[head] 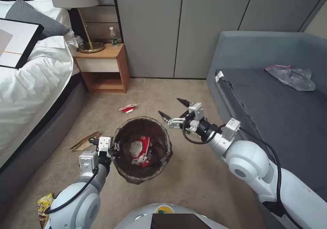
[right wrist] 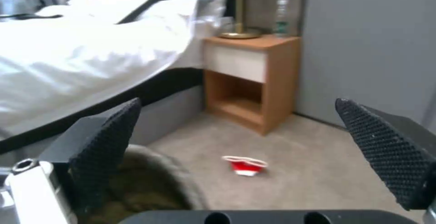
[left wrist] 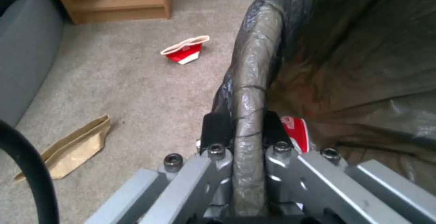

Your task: Pick up the trash bin, then pick up the garbage from the floor and place it into the trash bin.

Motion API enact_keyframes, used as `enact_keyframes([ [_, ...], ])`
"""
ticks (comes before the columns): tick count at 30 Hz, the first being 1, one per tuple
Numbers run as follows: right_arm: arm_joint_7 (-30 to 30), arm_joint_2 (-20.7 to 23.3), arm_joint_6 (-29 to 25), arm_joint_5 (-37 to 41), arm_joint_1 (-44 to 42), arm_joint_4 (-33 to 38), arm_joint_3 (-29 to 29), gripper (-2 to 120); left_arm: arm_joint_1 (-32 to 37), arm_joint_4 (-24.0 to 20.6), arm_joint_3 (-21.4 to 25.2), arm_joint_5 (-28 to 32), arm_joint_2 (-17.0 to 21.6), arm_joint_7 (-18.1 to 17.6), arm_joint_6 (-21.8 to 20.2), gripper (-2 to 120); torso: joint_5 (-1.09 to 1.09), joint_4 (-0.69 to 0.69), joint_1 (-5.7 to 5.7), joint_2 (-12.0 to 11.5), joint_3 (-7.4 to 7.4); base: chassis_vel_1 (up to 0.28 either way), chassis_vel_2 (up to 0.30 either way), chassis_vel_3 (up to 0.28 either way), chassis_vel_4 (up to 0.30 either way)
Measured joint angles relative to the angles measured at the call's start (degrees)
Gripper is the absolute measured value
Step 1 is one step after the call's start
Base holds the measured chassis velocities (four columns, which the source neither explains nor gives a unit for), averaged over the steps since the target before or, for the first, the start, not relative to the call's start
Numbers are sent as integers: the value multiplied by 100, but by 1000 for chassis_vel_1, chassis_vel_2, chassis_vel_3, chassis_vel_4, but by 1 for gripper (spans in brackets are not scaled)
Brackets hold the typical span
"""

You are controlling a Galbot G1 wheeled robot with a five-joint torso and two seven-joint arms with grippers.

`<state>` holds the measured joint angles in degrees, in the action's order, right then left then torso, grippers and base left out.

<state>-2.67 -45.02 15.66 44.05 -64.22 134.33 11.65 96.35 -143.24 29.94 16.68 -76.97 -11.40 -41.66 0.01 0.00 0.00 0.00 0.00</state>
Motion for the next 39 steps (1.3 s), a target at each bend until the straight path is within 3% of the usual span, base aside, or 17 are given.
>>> enact_keyframes([
  [12,-208,-612,-392,-913,-1511,-190,1528,100,-4,0,84,79,64,0,3,2,0,0,0,0,0,0,0,0,0],
  [19,35,-1398,-837,-1568,-2721,-199,2369,100,-16,0,92,100,80,-2,3,2,-1,-1,0,0,0,0,0,0,0],
  [21,133,-1900,-1132,-1930,-3230,-196,2595,100,-21,0,84,100,80,-4,3,2,-1,0,0,0,0,0,0,0,0],
  [26,256,-2474,-1546,-2329,-3758,-192,2767,100,-21,0,84,98,81,-4,4,2,-2,-3,0,1,-1,0,0,0,0],
  [29,381,-2947,-2082,-2700,-4225,-184,2890,100,-8,0,92,88,77,-3,4,2,-2,1,-1,1,-1,0,0,0,0],
  [39,601,-3356,-2507,-2913,-4706,-120,2982,100,4,0,110,57,62,-2,6,2,-1,0,0,1,0,0,0,0,0],
])
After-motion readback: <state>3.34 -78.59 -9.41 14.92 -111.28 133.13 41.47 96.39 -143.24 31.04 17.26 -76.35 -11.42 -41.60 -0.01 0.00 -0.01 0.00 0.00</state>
